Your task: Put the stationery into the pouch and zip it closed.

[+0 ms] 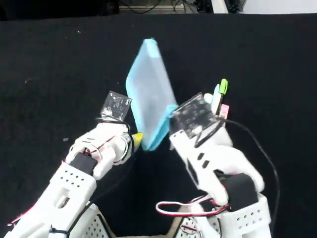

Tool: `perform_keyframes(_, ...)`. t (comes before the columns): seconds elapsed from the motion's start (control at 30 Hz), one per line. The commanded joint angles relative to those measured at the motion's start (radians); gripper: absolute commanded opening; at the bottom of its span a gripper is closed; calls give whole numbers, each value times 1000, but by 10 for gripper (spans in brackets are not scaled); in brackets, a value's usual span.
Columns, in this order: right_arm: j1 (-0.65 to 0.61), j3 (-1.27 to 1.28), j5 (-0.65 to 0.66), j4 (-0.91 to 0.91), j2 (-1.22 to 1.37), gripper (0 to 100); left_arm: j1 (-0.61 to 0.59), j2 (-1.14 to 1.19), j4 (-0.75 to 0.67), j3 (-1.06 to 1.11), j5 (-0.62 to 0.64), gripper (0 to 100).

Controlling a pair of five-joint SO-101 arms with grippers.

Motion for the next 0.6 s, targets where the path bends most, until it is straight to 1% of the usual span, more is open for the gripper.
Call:
perform_keyframes(0.0, -155, 65, 0, -115, -22, 11, 28, 3, -126, 45, 11, 212)
perform_keyframes(0.07, -206, 131, 5, -158, -25, 11, 24, 3, -170, 71, 26, 213)
perform_keyframes(0.2, -210, 219, 2, -222, -25, 11, -28, 3, -192, 84, 100, 217)
perform_keyframes(0.4, -213, 285, -3, -253, -25, 11, -145, 3, -187, 76, 100, 213)
perform_keyframes(0.47, -218, 308, -3, -255, -25, 11, -171, 3, -170, 62, 100, 213)
perform_keyframes(0.57, -256, 351, -3, -307, -25, 11, -173, 3, -89, 15, 100, 215)
